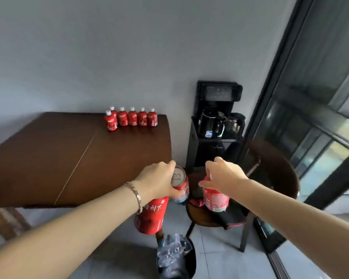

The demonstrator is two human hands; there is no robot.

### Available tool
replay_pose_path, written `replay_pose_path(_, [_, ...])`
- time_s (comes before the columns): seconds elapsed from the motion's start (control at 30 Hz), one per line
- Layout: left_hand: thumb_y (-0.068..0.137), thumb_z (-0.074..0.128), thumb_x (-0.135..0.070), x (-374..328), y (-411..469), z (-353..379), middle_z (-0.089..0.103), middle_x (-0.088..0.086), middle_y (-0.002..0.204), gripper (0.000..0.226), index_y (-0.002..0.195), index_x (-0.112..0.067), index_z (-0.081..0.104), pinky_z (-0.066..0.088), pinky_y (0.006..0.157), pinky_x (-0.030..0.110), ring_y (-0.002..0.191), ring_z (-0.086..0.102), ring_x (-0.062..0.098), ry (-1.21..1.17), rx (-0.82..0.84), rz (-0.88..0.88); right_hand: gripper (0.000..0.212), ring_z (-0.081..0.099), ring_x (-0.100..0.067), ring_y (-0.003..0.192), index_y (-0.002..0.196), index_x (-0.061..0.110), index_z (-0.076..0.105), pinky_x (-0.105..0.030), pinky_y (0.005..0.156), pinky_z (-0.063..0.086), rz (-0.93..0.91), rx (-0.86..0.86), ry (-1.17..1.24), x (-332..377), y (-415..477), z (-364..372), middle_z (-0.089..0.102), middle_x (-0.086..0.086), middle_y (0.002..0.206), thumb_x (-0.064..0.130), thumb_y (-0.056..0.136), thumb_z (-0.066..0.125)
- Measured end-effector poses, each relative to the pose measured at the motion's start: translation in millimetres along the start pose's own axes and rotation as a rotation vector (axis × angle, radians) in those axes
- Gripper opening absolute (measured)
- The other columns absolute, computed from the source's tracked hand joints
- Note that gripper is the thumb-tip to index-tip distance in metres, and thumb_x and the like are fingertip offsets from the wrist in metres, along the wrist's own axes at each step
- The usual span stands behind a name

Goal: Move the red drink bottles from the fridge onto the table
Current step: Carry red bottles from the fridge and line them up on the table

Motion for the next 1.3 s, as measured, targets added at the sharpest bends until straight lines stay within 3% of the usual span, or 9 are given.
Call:
replay_pose_path(0.1, [0.067, 0.071, -0.055, 55.0, 16.5, -4.5, 0.064, 0.004, 0.100, 0.056, 0.099, -0.015, 0.047, 0.047, 0.066, 0.031, 0.090, 0.064, 0.027, -0.010, -0.006, -0.088, 0.042, 0.058, -0.025, 0.096, 0.107, 0.014, 0.054, -0.034, 0.078, 0.047, -0.053, 0.011, 0.026, 32.0, 54.6, -3.5, 0.050, -0.005, 0.107, 0.051, 0.086, 0.059])
replay_pose_path(0.23, [0.069, 0.069, -0.055, 143.6, 48.1, -9.7, 0.064, 0.002, 0.104, 0.057, 0.104, -0.016, 0.047, 0.050, 0.070, 0.030, 0.092, 0.064, 0.023, -0.032, -0.003, -0.158, 0.040, 0.051, -0.019, 0.080, 0.103, 0.015, 0.054, -0.029, 0.069, 0.044, -0.093, 0.009, 0.033, 87.7, 138.6, -6.1, 0.050, -0.004, 0.101, 0.051, 0.086, 0.058])
replay_pose_path(0.6, [0.073, 0.068, -0.053, 343.3, 163.8, -30.0, 0.061, 0.003, 0.112, 0.065, 0.120, -0.014, 0.044, 0.054, 0.079, 0.032, 0.099, 0.063, 0.021, -0.004, 0.061, -0.151, 0.035, 0.056, -0.018, 0.089, 0.112, 0.015, 0.055, -0.027, 0.070, 0.051, 0.013, 0.071, 0.299, 193.7, 358.5, 6.1, 0.050, -0.004, 0.111, 0.041, 0.088, 0.060])
replay_pose_path(0.7, [0.073, 0.068, -0.052, 373.8, 191.7, -26.8, 0.060, 0.002, 0.113, 0.067, 0.123, -0.016, 0.042, 0.054, 0.082, 0.033, 0.100, 0.062, 0.020, -0.001, 0.073, -0.147, 0.031, 0.059, -0.021, 0.096, 0.113, 0.017, 0.055, -0.030, 0.077, 0.055, 0.027, 0.072, 0.405, 205.7, 400.5, 18.2, 0.049, -0.005, 0.115, 0.037, 0.090, 0.059])
replay_pose_path(0.83, [0.072, 0.068, -0.052, 422.0, 242.2, -13.3, 0.060, 0.002, 0.116, 0.071, 0.127, -0.016, 0.040, 0.052, 0.085, 0.033, 0.103, 0.060, 0.020, 0.011, 0.080, -0.165, 0.028, 0.055, -0.016, 0.089, 0.110, 0.016, 0.057, -0.028, 0.072, 0.053, 0.036, 0.034, 0.531, 224.5, 482.9, 35.4, 0.050, -0.003, 0.113, 0.036, 0.090, 0.058])
replay_pose_path(0.93, [0.074, 0.068, -0.052, 457.7, 272.4, -1.3, 0.057, 0.002, 0.123, 0.076, 0.133, -0.017, 0.036, 0.051, 0.089, 0.033, 0.109, 0.058, 0.019, -0.020, 0.098, -0.228, 0.029, 0.058, -0.020, 0.092, 0.108, 0.014, 0.060, -0.034, 0.080, 0.054, 0.021, 0.028, 0.595, 245.0, 541.0, 47.0, 0.049, -0.004, 0.111, 0.036, 0.089, 0.060])
replay_pose_path(1.13, [0.076, 0.064, -0.056, 518.5, 312.1, 17.1, 0.053, -0.001, 0.130, 0.083, 0.141, -0.020, 0.028, 0.048, 0.094, 0.028, 0.116, 0.055, 0.014, -0.058, 0.113, -0.280, 0.028, 0.050, -0.018, 0.083, 0.103, 0.007, 0.062, -0.028, 0.072, 0.041, 0.025, 0.006, 0.699, 283.7, 640.5, 62.3, 0.051, -0.011, 0.111, 0.031, 0.089, 0.062])
replay_pose_path(1.3, [0.075, 0.061, -0.059, 566.8, 335.3, 36.1, 0.053, -0.003, 0.130, 0.084, 0.141, -0.021, 0.027, 0.048, 0.094, 0.027, 0.116, 0.054, 0.012, -0.076, 0.139, -0.255, 0.036, 0.050, -0.020, 0.087, 0.111, 0.002, 0.058, -0.028, 0.075, 0.040, 0.069, -0.017, 0.730, 312.0, 707.6, 76.5, 0.052, -0.015, 0.115, 0.031, 0.090, 0.060])
Point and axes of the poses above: each hand's wrist, its own y-axis towards the middle knuckle, its own z-axis out of the palm, x = y × z, the point moved 4 cm from there along y, towards the middle knuckle
